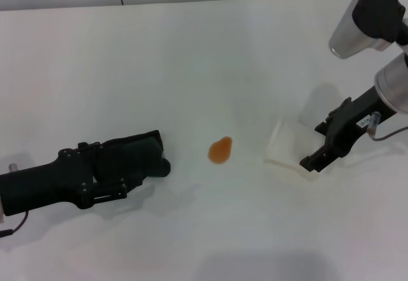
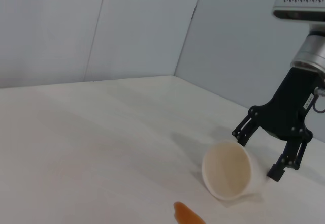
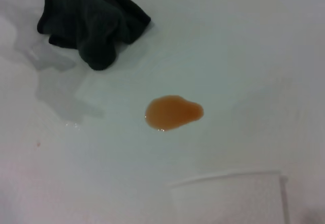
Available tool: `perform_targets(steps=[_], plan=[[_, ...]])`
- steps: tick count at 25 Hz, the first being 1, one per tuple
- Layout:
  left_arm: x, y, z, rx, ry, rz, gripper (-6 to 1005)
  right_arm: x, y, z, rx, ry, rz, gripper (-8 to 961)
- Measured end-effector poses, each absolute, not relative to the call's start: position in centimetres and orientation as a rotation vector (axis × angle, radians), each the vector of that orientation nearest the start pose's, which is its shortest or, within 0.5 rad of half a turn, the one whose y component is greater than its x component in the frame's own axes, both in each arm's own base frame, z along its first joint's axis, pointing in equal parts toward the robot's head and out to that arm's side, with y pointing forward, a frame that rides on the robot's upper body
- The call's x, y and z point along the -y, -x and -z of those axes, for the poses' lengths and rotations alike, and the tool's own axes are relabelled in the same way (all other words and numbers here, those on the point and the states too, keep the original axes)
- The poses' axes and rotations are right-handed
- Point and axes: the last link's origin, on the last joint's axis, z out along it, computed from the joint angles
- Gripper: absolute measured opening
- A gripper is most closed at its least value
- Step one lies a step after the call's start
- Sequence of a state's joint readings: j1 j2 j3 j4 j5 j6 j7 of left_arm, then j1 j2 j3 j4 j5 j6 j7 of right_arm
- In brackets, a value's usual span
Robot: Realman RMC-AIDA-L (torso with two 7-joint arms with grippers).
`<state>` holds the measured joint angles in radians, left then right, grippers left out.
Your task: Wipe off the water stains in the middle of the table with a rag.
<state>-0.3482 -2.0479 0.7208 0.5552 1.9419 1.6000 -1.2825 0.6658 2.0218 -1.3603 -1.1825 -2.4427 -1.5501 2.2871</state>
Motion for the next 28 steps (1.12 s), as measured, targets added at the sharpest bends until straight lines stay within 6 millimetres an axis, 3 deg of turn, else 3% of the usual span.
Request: perform_targets(steps=[22,28], plan=[[-26.6,31.7,0.7,0.800,2.670,0.739,791,-36.1,-19.0,1.4,-0.694,2.821,0.474,838],[-26.6,31.7,0.7,0.799,2.670,0.738,789,-36.1,-19.0,1.4,-0.695,2.822,0.472,737]])
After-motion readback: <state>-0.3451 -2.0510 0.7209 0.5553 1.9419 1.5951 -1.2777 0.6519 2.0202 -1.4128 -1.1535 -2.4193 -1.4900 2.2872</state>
